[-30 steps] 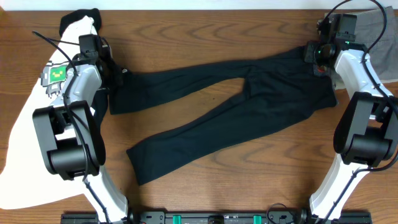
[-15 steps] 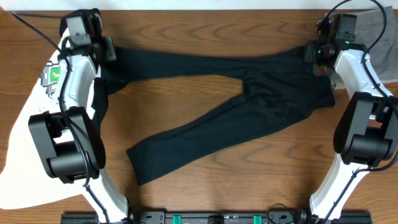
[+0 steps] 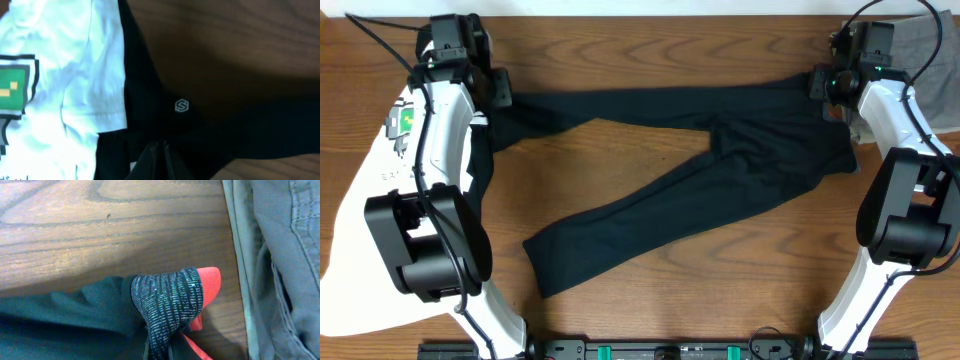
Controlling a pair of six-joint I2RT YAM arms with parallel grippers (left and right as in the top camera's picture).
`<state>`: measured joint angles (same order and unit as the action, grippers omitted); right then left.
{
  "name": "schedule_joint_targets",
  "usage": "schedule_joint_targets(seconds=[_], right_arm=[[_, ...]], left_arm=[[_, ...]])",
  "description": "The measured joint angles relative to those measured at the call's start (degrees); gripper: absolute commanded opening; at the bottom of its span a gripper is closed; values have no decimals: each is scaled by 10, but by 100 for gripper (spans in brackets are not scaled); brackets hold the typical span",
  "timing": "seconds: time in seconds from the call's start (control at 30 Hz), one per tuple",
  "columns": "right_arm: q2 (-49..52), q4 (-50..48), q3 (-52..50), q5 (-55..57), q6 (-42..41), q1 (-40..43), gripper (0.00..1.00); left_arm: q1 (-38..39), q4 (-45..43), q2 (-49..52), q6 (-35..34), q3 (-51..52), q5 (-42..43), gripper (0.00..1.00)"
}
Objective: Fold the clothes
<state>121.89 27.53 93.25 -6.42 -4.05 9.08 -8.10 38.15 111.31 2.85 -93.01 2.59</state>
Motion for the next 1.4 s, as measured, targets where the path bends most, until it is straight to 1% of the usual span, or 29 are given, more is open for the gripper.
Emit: schedule_joint_targets(seconds=[0.07,0.13,0.23,0.37,0.43,0.47,0.53,0.77,0.9,1.03,1.23,1.3,1.4], right_arm=[[0,-1,0,0,0,0,7],[0,-2,0,-2,0,0,7],[0,-2,0,-4,0,0,6],[0,-1,0,-9,0,0,6],[0,0,0,-13,0,0,5],[0,0,0,-14,0,0,5],[0,2,0,-15,0,0,5],[0,2,0,-17,0,0,6],[0,2,0,-17,0,0,6],[0,2,0,-17,0,0,6],[0,2,0,-17,0,0,6],[0,3,0,-17,0,0,6],[0,4,0,-17,0,0,6]], left_arm=[[0,-5,0,0,1,0,6],[0,-29,0,0,3,0,6],[0,-118,0,0,8,0,6],[0,-274,0,0,11,0,6],[1,-314,0,0,10,0,6],[1,-319,0,0,10,0,6],[1,-291,0,0,10,0,6],[1,-98,7,0,12,0,6],[0,-16,26,0,13,0,6],[0,25,39,0,13,-2,6],[0,36,39,0,13,-1,6],[0,57,39,0,13,0,6],[0,117,39,-10,13,2,6]])
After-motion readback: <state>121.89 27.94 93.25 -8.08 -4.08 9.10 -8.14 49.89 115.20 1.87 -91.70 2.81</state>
